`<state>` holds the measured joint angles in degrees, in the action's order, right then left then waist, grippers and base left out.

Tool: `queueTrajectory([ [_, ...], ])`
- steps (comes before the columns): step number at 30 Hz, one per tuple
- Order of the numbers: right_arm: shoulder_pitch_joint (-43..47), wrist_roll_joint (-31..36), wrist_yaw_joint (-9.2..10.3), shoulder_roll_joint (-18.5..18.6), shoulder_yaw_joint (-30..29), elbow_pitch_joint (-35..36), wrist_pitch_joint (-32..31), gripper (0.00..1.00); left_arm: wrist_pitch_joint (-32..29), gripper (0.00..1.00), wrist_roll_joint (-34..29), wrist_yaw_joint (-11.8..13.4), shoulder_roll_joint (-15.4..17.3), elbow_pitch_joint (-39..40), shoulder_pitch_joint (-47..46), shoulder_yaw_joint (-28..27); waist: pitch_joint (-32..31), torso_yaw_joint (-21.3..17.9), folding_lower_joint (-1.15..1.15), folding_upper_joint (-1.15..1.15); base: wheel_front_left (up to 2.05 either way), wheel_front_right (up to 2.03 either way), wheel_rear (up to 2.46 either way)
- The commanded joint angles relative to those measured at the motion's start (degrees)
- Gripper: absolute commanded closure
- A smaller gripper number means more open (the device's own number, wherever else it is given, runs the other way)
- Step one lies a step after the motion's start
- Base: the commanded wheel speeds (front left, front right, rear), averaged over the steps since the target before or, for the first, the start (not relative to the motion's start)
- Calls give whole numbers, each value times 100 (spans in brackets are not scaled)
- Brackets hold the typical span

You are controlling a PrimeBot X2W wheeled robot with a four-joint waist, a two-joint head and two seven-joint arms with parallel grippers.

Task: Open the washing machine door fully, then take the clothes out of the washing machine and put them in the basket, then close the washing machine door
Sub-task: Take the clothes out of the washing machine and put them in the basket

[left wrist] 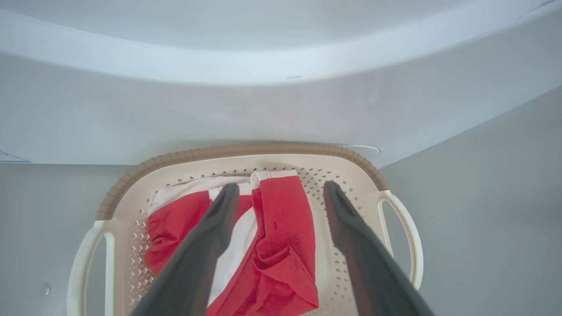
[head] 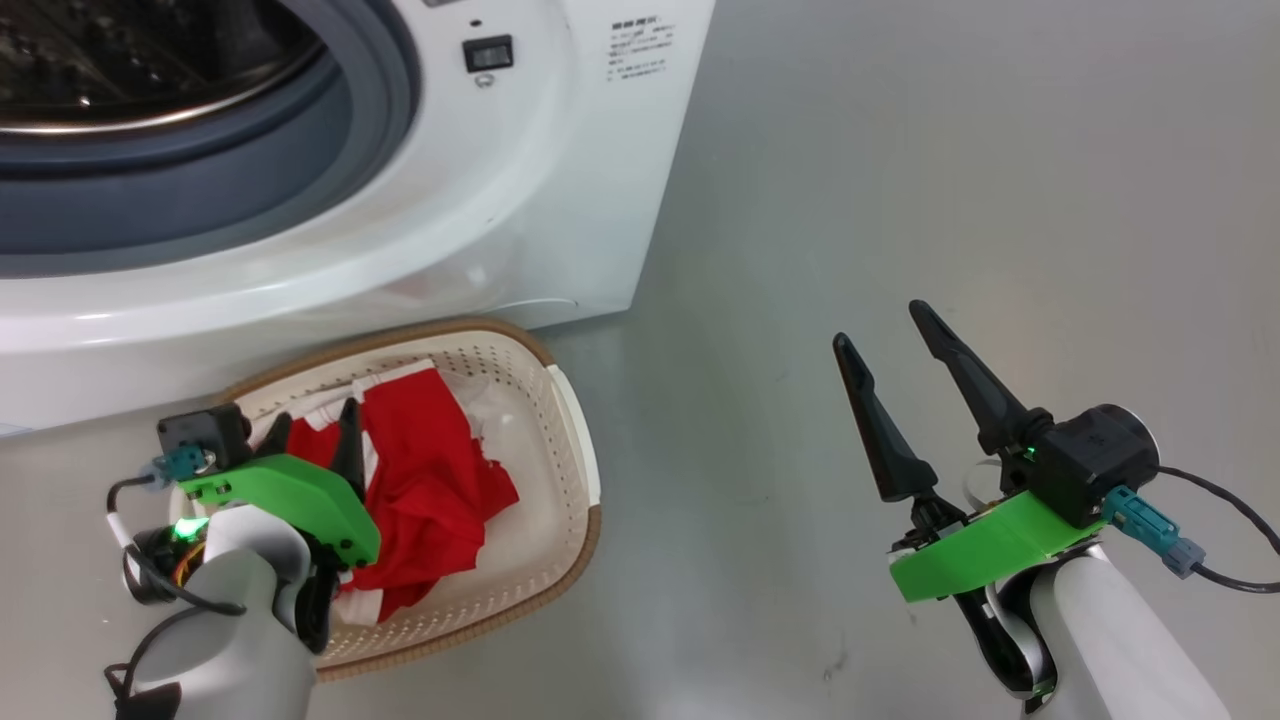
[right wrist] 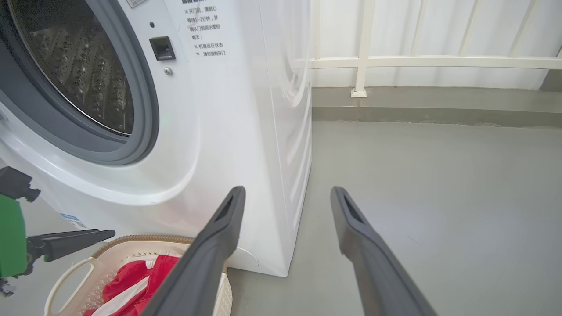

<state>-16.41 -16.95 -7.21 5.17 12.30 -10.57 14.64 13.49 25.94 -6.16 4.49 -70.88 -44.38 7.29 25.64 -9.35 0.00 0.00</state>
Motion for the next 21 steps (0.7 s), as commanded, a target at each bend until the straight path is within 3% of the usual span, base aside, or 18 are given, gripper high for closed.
queueTrajectory([
  [1,142,73,-28,-22,53,106,36,0,94,0,61,-43,140,150,203,-90,-165,129,0,0,0,0,0],
  [10,284,379,-28,-102,-343,54,36,0,148,0,129,-100,34,964,537,-110,-546,323,0,0,0,0,0],
  [21,449,793,-28,-174,-844,7,36,0,150,0,-4,-117,-76,2818,1467,-137,-1100,549,0,0,0,0,0],
])
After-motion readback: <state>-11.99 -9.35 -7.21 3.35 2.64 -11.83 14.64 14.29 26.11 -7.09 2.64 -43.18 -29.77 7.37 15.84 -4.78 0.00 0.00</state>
